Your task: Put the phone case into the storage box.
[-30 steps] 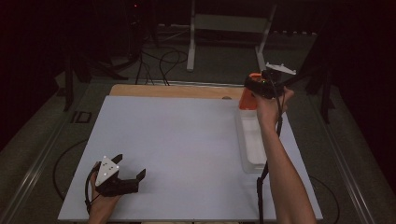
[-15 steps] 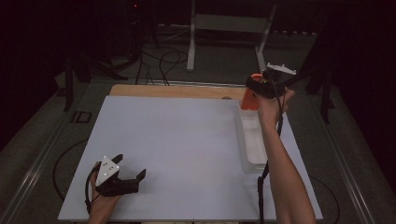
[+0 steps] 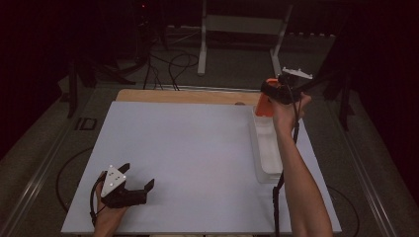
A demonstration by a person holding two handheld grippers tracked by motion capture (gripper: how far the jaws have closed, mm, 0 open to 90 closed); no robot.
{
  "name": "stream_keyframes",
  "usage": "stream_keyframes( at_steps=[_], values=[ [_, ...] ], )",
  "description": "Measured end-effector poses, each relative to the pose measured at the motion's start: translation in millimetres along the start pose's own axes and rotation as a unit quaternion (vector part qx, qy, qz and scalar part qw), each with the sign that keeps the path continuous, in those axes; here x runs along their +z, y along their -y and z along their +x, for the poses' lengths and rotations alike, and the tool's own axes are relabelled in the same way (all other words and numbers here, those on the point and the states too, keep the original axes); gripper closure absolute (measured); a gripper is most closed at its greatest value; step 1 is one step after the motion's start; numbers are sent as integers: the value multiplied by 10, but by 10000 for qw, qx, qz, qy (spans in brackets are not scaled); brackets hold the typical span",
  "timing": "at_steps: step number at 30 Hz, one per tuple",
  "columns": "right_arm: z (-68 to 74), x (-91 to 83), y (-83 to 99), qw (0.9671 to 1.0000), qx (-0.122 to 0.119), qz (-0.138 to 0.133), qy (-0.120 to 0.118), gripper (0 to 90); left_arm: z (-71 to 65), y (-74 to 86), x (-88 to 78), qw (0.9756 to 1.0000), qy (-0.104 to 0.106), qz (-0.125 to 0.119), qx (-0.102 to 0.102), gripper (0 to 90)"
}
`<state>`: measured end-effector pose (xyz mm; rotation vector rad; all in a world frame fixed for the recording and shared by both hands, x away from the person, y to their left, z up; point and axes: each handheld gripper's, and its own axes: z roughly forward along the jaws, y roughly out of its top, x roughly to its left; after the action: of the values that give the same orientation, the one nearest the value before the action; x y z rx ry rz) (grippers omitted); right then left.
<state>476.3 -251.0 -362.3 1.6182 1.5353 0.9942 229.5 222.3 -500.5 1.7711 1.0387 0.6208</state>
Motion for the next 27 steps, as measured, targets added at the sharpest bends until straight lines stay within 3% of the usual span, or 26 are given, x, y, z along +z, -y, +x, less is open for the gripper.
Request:
stream_keyframes(
  at_steps=[27],
  values=[
    [35,158,92,9998,-87,144,82,165,0,0,-10,10000,13,-29,-39,2]
  ],
)
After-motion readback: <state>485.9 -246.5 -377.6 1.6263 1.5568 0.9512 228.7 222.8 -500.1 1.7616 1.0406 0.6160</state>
